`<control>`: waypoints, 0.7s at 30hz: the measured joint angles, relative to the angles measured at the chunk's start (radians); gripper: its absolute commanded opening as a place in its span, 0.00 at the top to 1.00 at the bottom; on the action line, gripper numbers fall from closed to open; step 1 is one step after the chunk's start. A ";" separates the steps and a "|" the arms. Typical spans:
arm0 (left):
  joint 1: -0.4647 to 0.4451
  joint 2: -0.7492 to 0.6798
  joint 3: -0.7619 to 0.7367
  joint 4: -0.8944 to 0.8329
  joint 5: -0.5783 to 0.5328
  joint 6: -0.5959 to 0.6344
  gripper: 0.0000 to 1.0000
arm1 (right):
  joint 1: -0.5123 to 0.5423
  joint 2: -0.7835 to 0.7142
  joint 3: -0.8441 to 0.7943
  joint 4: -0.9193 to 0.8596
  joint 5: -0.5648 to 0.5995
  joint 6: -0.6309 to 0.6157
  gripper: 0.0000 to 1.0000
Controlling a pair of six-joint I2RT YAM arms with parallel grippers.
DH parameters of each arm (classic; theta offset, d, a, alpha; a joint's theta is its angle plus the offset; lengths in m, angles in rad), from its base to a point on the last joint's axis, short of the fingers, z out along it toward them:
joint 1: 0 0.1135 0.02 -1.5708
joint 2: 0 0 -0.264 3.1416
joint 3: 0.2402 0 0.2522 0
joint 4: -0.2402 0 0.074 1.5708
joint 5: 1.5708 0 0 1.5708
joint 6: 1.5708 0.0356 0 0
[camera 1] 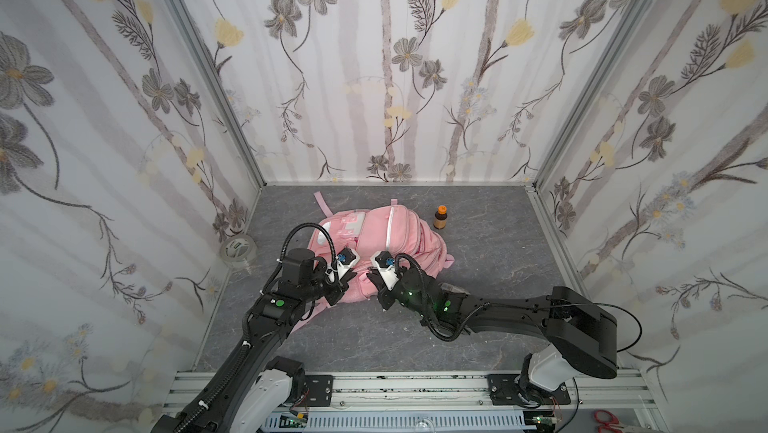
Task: Pack the student bag
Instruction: 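Pull the zipper along with the right gripper while the left holds the bag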
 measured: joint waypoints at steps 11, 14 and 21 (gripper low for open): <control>0.001 -0.005 -0.018 0.019 -0.005 0.003 1.00 | -0.028 -0.062 -0.042 -0.047 -0.033 0.016 1.00; 0.009 -0.011 -0.030 0.032 -0.006 0.016 1.00 | -0.040 -0.114 -0.074 -0.080 -0.029 0.018 1.00; 0.060 -0.042 -0.072 0.053 -0.021 0.035 1.00 | -0.079 -0.272 -0.185 -0.166 -0.009 0.019 1.00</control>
